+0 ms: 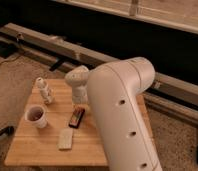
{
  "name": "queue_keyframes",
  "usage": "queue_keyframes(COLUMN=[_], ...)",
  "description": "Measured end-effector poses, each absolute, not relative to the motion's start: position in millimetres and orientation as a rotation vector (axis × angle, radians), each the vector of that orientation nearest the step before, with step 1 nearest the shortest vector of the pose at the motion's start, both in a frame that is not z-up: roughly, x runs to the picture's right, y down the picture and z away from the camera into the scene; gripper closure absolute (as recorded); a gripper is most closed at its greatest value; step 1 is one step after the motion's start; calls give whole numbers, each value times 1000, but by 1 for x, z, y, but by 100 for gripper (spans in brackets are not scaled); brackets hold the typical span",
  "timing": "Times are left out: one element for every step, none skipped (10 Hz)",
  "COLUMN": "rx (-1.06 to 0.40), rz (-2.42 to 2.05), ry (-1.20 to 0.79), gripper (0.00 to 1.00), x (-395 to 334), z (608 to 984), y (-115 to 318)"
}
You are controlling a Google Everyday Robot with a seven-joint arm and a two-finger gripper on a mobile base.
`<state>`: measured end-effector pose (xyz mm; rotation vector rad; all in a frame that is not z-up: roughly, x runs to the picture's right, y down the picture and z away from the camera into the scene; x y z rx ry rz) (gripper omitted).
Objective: Push the eraser across the table
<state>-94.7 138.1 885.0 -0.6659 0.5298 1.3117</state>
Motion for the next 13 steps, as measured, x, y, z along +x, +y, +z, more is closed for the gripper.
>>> queue_keyframes(rx=[-669,-668,-665,-664,-669,-679,-684,-690,-696,-697,-699,-702,-704], rz=[1308,1307,1306,1310,1311,1308,1309,1311,1307,1303,1298,1288,1280], ry=[534,537,545,549,546,539,534,530,520,517,513,510,508], gripper=[31,31,31,31,31,31,31,31,31,31,31,31,31], x=[-96,-95,-90,-86,-88,-90,-90,-89,-92,-94,-96,-101,-105], z=[877,873,872,872,871,871,870,870,869,868,869,869,870], y=[147,153,155,155,154,153,151,149,147,145,143,143,143])
